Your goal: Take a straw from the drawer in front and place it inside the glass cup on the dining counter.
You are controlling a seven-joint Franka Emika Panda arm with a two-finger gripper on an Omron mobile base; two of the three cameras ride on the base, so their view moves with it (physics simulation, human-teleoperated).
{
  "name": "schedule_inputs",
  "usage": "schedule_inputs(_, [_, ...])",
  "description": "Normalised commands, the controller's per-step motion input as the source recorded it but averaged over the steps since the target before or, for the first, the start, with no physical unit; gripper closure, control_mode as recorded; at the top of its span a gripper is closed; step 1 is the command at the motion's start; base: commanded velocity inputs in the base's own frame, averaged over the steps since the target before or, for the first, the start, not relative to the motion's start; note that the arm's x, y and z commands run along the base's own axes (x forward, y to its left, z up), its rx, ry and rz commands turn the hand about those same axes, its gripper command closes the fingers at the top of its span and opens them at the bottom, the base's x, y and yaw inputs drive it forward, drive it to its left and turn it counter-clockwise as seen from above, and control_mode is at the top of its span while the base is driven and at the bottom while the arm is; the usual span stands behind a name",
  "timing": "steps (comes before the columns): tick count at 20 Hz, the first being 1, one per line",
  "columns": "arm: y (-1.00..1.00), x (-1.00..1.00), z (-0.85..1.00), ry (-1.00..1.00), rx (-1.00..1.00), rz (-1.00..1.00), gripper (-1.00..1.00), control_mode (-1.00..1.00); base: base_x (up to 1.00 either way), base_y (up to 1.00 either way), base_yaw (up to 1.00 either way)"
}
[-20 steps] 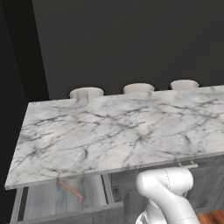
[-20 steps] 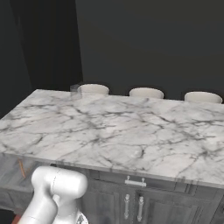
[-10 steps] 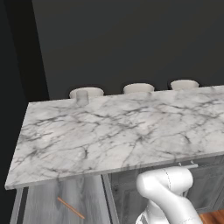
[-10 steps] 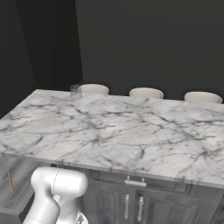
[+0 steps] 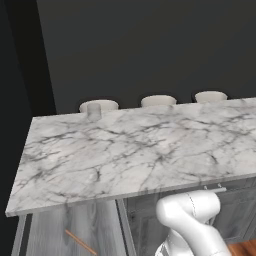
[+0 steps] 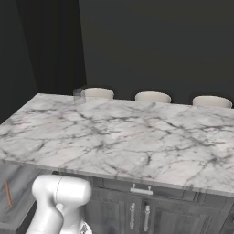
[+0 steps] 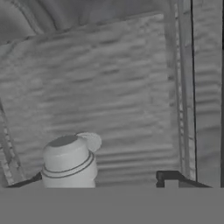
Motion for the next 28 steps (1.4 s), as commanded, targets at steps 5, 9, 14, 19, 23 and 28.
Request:
schedule_inputs(5, [0.00,-0.23,0.46,0.47,0.24,0.00,-1.00,-1.00,0.00,0.00,0.00])
schedule_inputs(9, [0.00,-0.02,0.46,0.60,0.17,0.00,-1.00,-1.00,0.00,0.00,0.00])
schedule_inputs(14, [0.01,-0.02,0.63,0.66,0.13,0.00,-1.00,-1.00,0.00,0.00,0.00])
schedule_inputs(19, [0.01,-0.56,0.89,0.43,0.09,0.00,-1.00,-1.00,0.00,0.00,0.00])
schedule_inputs(23, [-0.04,-0.94,1.00,0.15,0.06,-0.06,-1.00,-1.00,0.00,0.00,0.00])
schedule_inputs(28, [-0.15,-0.26,1.00,0.12,0.04,-0.12,-1.00,-1.00,0.00,0.00,0.00])
